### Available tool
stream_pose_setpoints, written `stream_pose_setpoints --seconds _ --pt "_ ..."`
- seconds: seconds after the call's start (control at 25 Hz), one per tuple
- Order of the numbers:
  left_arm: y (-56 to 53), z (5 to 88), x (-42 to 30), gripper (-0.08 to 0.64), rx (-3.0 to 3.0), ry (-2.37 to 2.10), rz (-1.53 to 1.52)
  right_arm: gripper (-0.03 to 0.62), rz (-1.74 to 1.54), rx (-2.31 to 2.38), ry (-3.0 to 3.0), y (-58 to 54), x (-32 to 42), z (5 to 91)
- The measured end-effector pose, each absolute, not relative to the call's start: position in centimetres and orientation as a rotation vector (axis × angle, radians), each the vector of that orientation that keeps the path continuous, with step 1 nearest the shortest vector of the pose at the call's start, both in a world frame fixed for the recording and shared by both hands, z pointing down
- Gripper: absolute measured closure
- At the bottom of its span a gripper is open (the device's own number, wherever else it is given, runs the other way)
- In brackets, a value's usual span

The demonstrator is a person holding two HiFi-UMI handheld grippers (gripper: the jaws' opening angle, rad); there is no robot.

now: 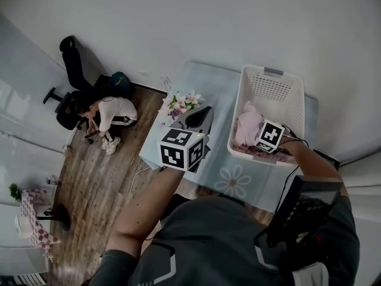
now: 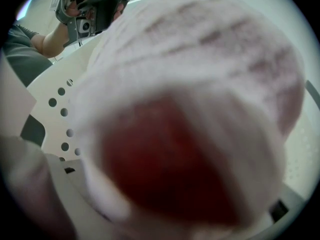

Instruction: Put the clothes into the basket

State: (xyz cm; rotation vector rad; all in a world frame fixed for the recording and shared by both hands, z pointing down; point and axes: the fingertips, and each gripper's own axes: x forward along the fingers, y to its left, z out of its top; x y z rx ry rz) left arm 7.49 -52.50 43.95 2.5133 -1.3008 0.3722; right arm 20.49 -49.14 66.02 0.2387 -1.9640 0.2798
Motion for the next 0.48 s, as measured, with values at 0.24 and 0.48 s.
stream_pose_setpoints --seconds 0.24,0.48 --pt "-52.6 44.5 7.8 0.551 2.516 -1.281 0.383 0.258 0.259 0.129 -1.895 -48.0 20.1 68.6" --pt "-52.7 44.4 7.8 0.551 2.515 -1.278 0.371 0.258 0.270 0.096 -1.871 -47.5 20.0 69.5"
